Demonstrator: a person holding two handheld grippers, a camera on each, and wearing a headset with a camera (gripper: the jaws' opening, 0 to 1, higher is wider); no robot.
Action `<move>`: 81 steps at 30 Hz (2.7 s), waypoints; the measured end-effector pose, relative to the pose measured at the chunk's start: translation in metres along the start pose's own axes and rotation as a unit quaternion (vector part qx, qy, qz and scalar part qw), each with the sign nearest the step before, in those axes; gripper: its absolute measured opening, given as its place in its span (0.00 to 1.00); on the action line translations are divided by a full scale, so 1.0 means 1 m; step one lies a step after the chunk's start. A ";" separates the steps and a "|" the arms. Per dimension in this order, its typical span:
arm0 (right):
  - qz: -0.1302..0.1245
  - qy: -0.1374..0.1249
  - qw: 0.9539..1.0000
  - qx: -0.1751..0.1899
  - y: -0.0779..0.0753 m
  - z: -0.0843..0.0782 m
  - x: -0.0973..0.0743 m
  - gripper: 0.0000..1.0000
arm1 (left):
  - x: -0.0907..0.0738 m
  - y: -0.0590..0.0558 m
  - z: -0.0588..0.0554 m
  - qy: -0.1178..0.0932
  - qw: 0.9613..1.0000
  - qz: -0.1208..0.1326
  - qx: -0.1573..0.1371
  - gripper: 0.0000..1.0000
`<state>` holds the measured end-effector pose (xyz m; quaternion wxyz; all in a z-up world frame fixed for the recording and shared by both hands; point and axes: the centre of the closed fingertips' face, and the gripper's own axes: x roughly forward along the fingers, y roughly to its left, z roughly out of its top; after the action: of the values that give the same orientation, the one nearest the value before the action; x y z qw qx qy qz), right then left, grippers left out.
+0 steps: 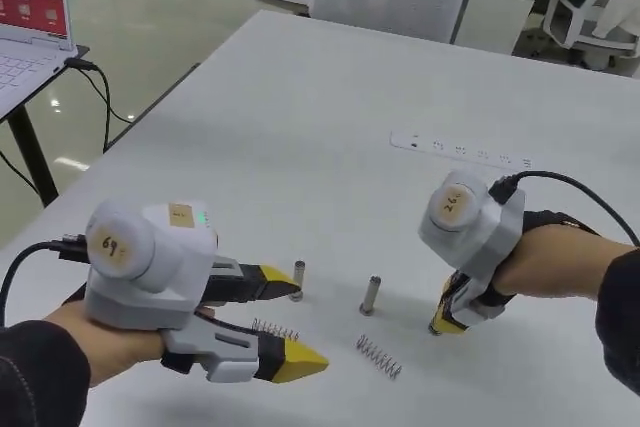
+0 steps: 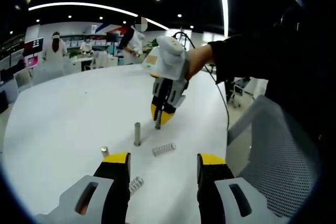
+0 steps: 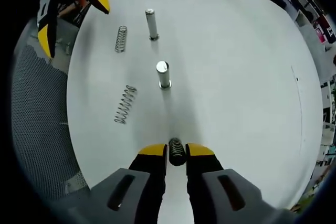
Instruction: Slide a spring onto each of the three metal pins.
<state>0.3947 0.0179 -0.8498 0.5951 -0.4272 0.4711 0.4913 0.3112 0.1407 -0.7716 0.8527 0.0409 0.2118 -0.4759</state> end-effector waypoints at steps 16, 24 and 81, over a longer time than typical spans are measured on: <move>-0.017 -0.021 0.999 0.018 0.003 -0.007 -0.015 0.19 | 0.001 -0.002 -0.001 0.002 1.000 -0.004 0.003 0.45; -0.021 -0.026 0.999 0.032 0.011 -0.015 -0.021 0.19 | 0.002 -0.004 -0.001 0.004 1.000 -0.006 0.006 0.45; 0.017 -0.043 0.999 0.016 0.072 0.030 0.018 0.08 | 0.005 -0.011 -0.004 0.014 1.000 -0.016 0.014 0.43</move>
<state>0.3291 0.0611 -0.8650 0.6133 -0.3880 0.4601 0.5115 0.3029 0.1319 -0.7755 0.8410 0.0559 0.2181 -0.4919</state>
